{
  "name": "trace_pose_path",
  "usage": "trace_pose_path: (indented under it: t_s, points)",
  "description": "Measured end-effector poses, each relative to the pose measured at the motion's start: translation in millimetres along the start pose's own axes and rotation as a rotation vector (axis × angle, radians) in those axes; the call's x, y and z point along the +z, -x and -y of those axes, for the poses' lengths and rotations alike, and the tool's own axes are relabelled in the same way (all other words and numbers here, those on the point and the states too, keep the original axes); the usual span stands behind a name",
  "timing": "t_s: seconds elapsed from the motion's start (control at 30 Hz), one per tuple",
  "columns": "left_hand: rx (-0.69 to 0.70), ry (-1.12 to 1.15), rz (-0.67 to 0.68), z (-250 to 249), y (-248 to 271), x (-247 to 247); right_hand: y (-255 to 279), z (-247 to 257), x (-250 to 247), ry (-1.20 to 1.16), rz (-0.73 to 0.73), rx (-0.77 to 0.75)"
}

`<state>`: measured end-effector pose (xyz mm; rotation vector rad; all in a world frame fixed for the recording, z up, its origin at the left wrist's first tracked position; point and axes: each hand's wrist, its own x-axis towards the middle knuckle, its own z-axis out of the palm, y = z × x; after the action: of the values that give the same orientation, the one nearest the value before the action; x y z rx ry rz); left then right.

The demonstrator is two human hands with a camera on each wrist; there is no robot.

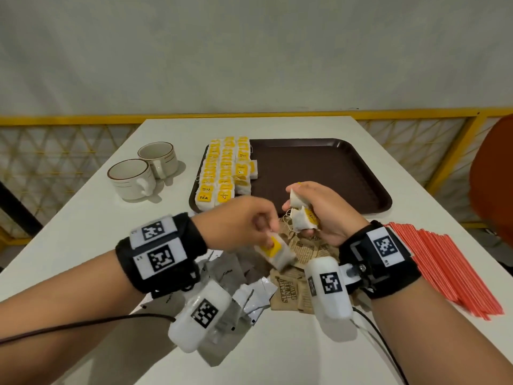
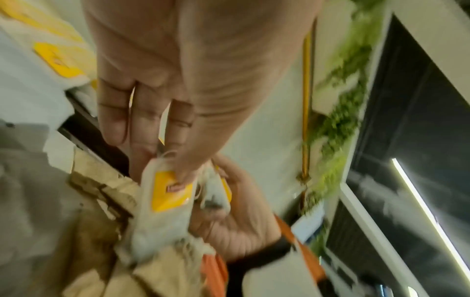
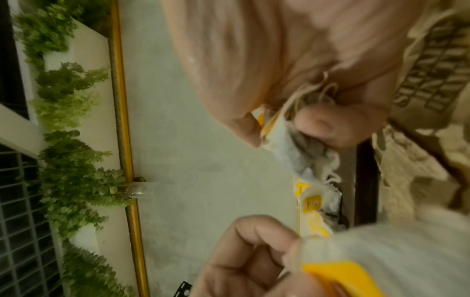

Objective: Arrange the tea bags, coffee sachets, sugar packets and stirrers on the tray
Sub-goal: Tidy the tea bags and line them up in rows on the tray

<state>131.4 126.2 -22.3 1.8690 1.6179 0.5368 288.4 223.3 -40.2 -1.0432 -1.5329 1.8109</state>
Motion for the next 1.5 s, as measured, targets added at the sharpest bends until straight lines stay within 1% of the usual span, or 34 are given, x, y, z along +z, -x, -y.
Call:
trace_pose_path:
  t_s: [0.07,0.13,0.2,0.27,0.37,0.43,0.53,0.63,0.73,0.87,1.0,1.07,1.2,1.27,1.4,1.5]
  points:
    - [-0.036,0.248,-0.175,7,7,-9,-1,0,0,-0.133,0.040,0.060]
    - [-0.094,0.482,-0.314,15,12,-12,-1,1,0,-0.260,0.087,0.134]
    - [-0.138,0.601,-0.415,20,13,-11,0,1,2,-0.343,0.124,0.176]
    - [-0.145,0.682,-0.488,23,12,-8,1,1,6,-0.406,0.154,0.168]
    - [-0.151,0.819,-0.552,27,10,1,2,-3,11,-0.473,0.165,0.090]
    - [-0.164,0.874,-0.592,30,9,6,2,-5,13,-0.423,0.176,0.054]
    - [-0.182,0.929,-0.618,33,8,7,1,-9,14,-0.285,0.199,0.036]
    - [-0.180,0.921,-0.619,35,10,6,-1,-13,15,-0.173,0.170,-0.019]
    - [-0.157,0.879,-0.622,36,12,6,1,-13,16,-0.111,0.188,-0.122]
    - [-0.123,0.845,-0.614,39,16,7,6,-9,18,0.126,0.115,-0.317]
    - [-0.115,0.849,-0.621,38,19,8,9,-3,26,0.195,0.100,-0.420]
    - [-0.111,0.854,-0.624,39,18,8,10,0,29,0.154,0.121,-0.406]
    - [-0.096,0.846,-0.595,37,18,11,9,5,33,0.068,0.188,-0.332]
    - [-0.107,0.842,-0.598,34,17,14,8,5,33,0.054,0.204,-0.338]
    - [-0.155,0.915,-0.625,32,15,14,6,5,32,0.153,0.185,-0.369]
    - [-0.120,0.845,-0.685,34,17,12,5,5,33,0.189,0.167,-0.377]
